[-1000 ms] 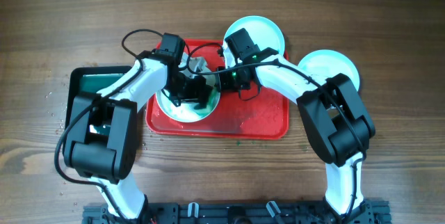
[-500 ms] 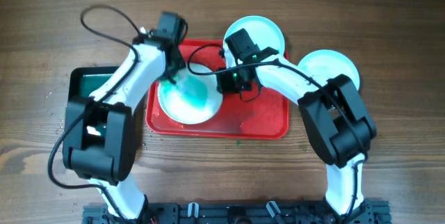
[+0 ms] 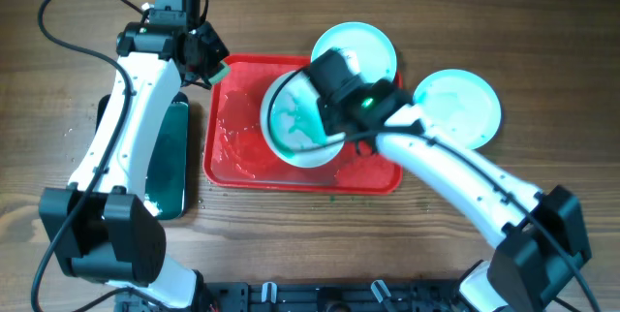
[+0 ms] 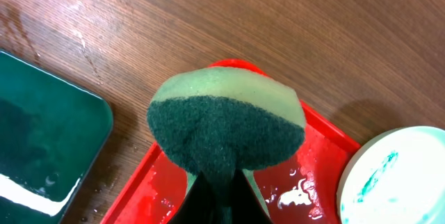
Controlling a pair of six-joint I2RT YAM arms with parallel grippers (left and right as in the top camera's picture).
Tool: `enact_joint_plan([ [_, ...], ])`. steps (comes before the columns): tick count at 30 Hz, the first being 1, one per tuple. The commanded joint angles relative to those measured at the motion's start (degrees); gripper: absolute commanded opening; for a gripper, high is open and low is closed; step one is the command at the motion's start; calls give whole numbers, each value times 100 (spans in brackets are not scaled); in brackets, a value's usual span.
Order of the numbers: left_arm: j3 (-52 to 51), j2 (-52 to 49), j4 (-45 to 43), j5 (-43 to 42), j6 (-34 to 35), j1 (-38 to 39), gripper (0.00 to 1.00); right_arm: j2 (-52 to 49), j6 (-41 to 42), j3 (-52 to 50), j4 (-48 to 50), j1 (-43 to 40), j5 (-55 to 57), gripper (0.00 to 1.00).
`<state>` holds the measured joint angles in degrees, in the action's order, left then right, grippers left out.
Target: Clean dirty plates on tray and stack at the side
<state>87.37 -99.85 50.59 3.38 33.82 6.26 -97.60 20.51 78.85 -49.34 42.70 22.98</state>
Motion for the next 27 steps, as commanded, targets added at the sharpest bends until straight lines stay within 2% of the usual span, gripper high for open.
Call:
enact_joint_plan([
  [1,-76,-101,-7,-299,101,-15,4,24,168,22,-337,782,2730,4],
  [5,-103,-105,11,-404,96,-11,4,22,820,22,-466,1596,4164,4],
  [9,-103,-105,13,-400,96,-13,4,22,901,22,-160,1808,4352,4],
  [15,-103,-103,4,-402,98,-28,4,22,201,22,238,2184,6371,4],
  [18,-103,-103,4,-400,98,-55,4,22,-208,22,616,2350,6411,4],
  [21,-103,-103,11,-398,96,-55,4,22,-192,22,796,2352,5775,4],
  [23,-103,-79,153,-400,94,-92,4,22,-162,22,809,2140,4572,5],
  [27,-101,107,407,-400,94,-345,4,-11,435,15,859,1314,1923,4],
])
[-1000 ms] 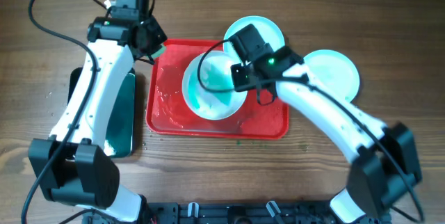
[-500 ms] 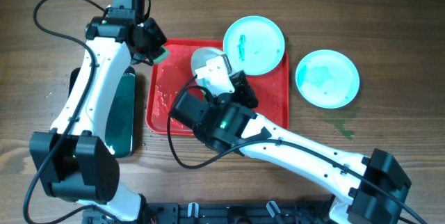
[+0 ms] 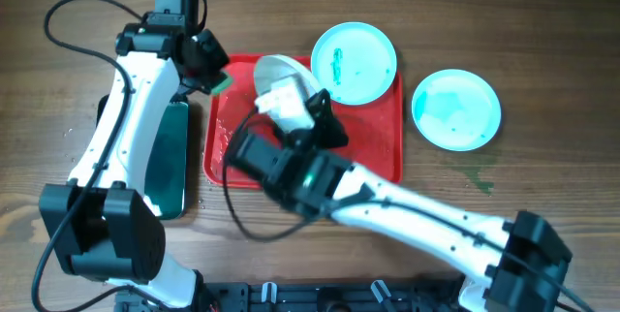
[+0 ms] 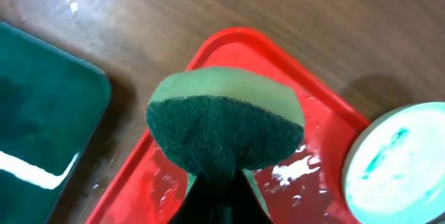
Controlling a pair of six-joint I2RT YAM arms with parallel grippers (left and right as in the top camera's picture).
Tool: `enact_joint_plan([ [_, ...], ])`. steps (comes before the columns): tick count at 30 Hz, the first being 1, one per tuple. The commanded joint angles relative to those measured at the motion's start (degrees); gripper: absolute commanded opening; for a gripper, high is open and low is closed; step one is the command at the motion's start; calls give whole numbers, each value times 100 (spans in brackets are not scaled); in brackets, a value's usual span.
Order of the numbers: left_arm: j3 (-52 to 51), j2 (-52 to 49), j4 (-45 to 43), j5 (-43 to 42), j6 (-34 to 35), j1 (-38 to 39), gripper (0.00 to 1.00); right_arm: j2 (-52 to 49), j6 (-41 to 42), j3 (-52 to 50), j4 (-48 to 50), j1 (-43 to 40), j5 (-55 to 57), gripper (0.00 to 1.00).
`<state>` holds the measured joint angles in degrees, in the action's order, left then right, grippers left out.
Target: Clean dirty plates on tray and stack at the side
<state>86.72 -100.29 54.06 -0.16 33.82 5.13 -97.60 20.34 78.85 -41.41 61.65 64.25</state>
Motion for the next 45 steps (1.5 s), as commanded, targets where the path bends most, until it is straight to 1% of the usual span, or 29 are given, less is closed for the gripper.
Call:
enact_joint_plan([
  [1,-37,212,72,-46,94,-323,4,-57,570,-9,144,-883,-3027,4],
  [5,-37,291,114,-48,94,-518,4,-400,1001,-210,457,-1674,-5012,4],
  [7,-37,291,133,-46,92,-525,4,-721,960,-227,492,-1967,-5882,4],
  [9,-37,291,107,-46,94,-525,4,-984,940,-227,466,-2065,-6380,4],
  [13,-37,291,92,-48,94,-525,4,-1495,942,-227,588,-2074,-7038,4],
  [14,-37,291,109,-48,94,-525,4,-1585,940,-227,645,-2074,-7167,10],
  [15,-37,291,120,-50,96,-525,4,-1622,909,-225,680,-2087,-7215,24],
  [16,-37,289,133,-48,94,-525,4,-1622,654,-225,748,-2120,-7383,34],
  [17,-37,291,151,-50,96,-525,4,-1620,258,-199,831,-2166,-7624,41],
  [18,-37,291,160,-50,94,-525,4,-1624,-22,-151,855,-2203,-7737,48],
  [19,-37,289,173,-48,96,-525,4,-1641,-431,-74,863,-2269,-7753,51],
  [20,-37,289,173,-48,96,-525,4,-1655,-669,-46,903,-2315,-7729,52],
  [22,-37,289,173,-48,94,-525,4,-1705,-1274,-20,1119,-2422,-7715,52],
  [23,-37,289,175,-48,94,-525,4,-1735,-1475,-11,1187,-2448,-7713,51],
  [24,-37,289,177,-48,94,-522,4,-1794,-1646,-11,1255,-2470,-7689,47],
  [25,-37,289,177,-48,94,-522,4,-1858,-1744,-9,1325,-2476,-7663,47],
  [27,-37,289,177,-48,96,-522,4,-1993,-1738,-9,1495,-2476,-7650,45],
  [31,-48,289,179,-48,94,-522,4,-2179,-1703,-9,1858,-2476,-7694,47],
  [32,-48,289,179,-48,94,-516,4,-2194,-1606,-9,1891,-2476,-7648,45],
  [34,-48,284,166,-46,96,-485,4,-2201,-1172,-9,1943,-2476,-7300,27],
  [36,-48,284,162,-46,94,-479,4,-2201,-938,-9,1976,-2476,-7257,19],
  [37,-48,280,162,-46,94,-481,4,-2201,-785,-9,1974,-2476,-7257,8],
  [38,-48,278,170,-46,94,-476,4,-2201,-608,-9,1969,-2476,-7261,4],
  [43,-52,225,278,-46,94,-409,4,-2197,52,-9,1805,-2481,-7270,4],
  [45,-74,133,356,-44,94,-306,4,-2179,979,-9,1515,-2522,-7016,4],
])
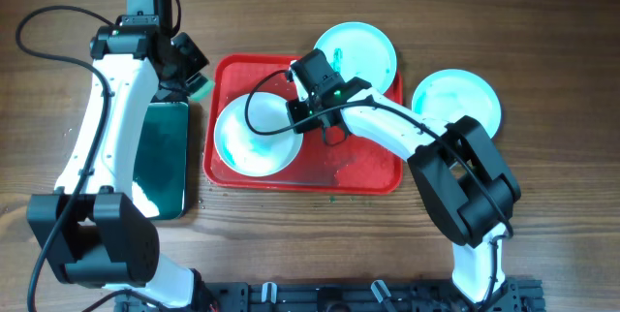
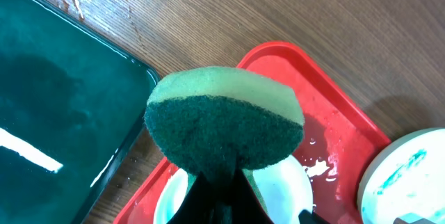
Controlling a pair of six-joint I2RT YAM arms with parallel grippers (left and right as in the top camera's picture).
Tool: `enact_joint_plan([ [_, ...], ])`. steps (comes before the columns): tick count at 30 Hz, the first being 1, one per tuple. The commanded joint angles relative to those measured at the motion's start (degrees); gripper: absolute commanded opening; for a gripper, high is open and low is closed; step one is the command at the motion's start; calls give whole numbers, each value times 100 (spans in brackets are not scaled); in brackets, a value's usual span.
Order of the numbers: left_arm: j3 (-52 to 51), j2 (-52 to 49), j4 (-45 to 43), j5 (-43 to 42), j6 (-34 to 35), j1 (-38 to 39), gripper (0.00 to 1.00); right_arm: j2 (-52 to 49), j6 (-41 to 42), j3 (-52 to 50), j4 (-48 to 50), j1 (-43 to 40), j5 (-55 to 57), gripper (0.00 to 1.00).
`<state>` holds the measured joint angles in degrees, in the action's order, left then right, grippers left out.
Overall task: Clean dirty plates on tray and stack at the side
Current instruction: 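Scrub the plate on the tray with the sponge in the left gripper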
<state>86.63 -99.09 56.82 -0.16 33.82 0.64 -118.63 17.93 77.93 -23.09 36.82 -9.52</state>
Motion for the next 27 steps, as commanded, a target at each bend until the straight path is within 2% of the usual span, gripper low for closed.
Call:
enact_joint_plan([
  [1,-85,-28,114,-46,94,197,4,-74,1648,83,-481,-52,533,4],
  [6,-605,-162,15,-44,37,675,4,-74,1823,83,-614,-114,680,4],
  [13,-2004,-197,-1296,63,-271,1172,4,-74,1650,83,-490,-166,511,4],
  [17,-2911,-197,-2835,63,-960,1373,4,-74,1650,83,-459,-166,507,4],
  [19,-3167,-197,-3217,66,-1333,1456,4,-74,1580,83,-459,-166,507,4],
  [24,-3582,-199,-3198,-74,-1818,1657,4,-74,1543,83,-437,-166,509,4],
  [25,-3639,-199,-3193,-260,-2022,1716,4,-74,1541,83,-435,-166,509,4],
  [27,-3676,-197,-3174,-1060,-2850,1888,4,-74,1517,83,-396,-166,509,4],
])
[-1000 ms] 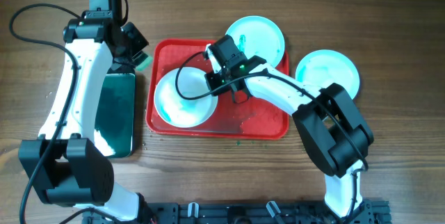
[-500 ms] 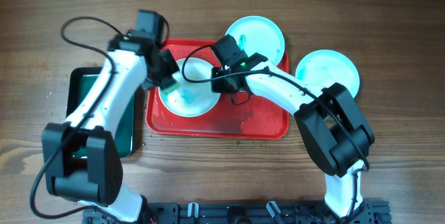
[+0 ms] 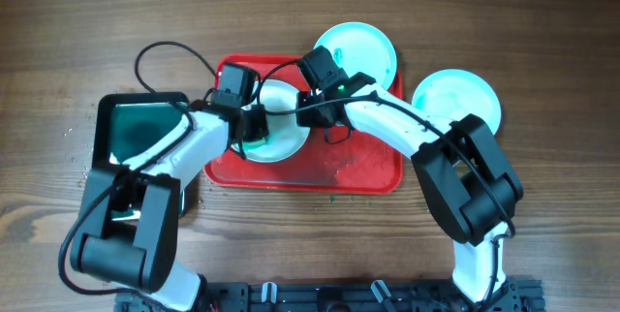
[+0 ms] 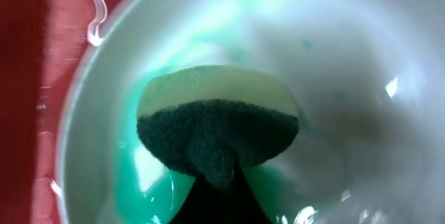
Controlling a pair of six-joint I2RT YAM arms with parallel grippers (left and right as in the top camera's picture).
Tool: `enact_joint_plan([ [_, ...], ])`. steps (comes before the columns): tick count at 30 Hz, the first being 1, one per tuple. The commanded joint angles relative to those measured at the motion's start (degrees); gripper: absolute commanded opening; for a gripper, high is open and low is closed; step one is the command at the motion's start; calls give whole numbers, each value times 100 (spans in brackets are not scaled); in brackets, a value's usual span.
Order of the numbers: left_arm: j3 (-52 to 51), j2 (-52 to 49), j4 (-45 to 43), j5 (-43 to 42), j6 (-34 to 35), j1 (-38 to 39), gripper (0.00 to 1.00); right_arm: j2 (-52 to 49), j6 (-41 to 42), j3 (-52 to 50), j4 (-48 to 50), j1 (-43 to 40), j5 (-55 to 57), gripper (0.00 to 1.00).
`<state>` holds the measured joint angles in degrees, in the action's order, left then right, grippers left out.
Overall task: Clean dirty plates on tray and stack at the side
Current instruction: 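Scrub the plate on the tray with the sponge in the left gripper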
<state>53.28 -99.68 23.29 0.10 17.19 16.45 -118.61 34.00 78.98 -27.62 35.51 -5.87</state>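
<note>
A white plate (image 3: 281, 138) smeared with teal lies in the red tray (image 3: 329, 171). My left gripper (image 3: 254, 126) is shut on a green and yellow sponge (image 4: 217, 123), which presses into the plate's wet inside (image 4: 334, 78). My right gripper (image 3: 306, 110) grips the plate's right rim. A second plate (image 3: 363, 46) with a teal streak rests on the tray's far right corner. One cleaner teal plate (image 3: 457, 109) sits on the table right of the tray.
A dark green basin of water (image 3: 131, 133) stands left of the tray, under my left arm. Water films the tray floor (image 4: 28, 78). The right arm stretches from the near right across the tray's right half.
My left gripper was beside the tray's far left corner with the sponge in the air; now the sponge is down inside the plate. The plate sits slightly further right, with the right gripper still at its rim.
At first the right gripper held the stained plate over the tray's middle while the left gripper held the sponge above the tray's far left corner. Then the plate stood tilted. Later it lay flat in the tray's left half. Now the sponge rests in it.
</note>
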Motion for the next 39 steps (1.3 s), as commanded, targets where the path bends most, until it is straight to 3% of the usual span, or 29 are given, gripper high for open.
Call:
enact_joint_plan([
  [1,-339,-138,149,-1486,-1493,391,4,-76,-101,-22,66,-35,144,4],
  [5,-334,-138,-52,-1764,-1694,457,4,-76,-101,-22,59,-35,144,4],
  [8,-334,-138,-262,-514,-979,339,4,-76,-101,-22,61,-35,144,4],
  [12,-334,-138,-337,1915,839,140,4,-76,-98,-22,63,-35,146,5],
  [17,-317,-136,-310,3620,1547,197,4,-76,-105,-22,61,-35,146,4],
  [20,-256,-136,-247,3324,1521,306,4,-76,-105,-22,76,-35,146,4],
  [24,-256,-136,-275,223,514,372,4,-76,-109,-24,81,-35,149,4],
  [25,-256,-138,-387,-1095,11,352,4,-76,-109,-22,83,-35,146,4],
  [27,-254,-138,-675,-2457,-516,319,4,-76,-107,-24,101,-35,144,4],
  [30,-254,-138,-905,-2166,-236,186,4,-76,-114,-22,94,-35,144,4],
  [36,-254,-138,-1204,448,1287,-227,4,-76,-166,-24,85,-35,142,4],
  [39,-173,-136,-1165,1296,1355,-313,4,-76,-236,-22,83,-35,109,4],
])
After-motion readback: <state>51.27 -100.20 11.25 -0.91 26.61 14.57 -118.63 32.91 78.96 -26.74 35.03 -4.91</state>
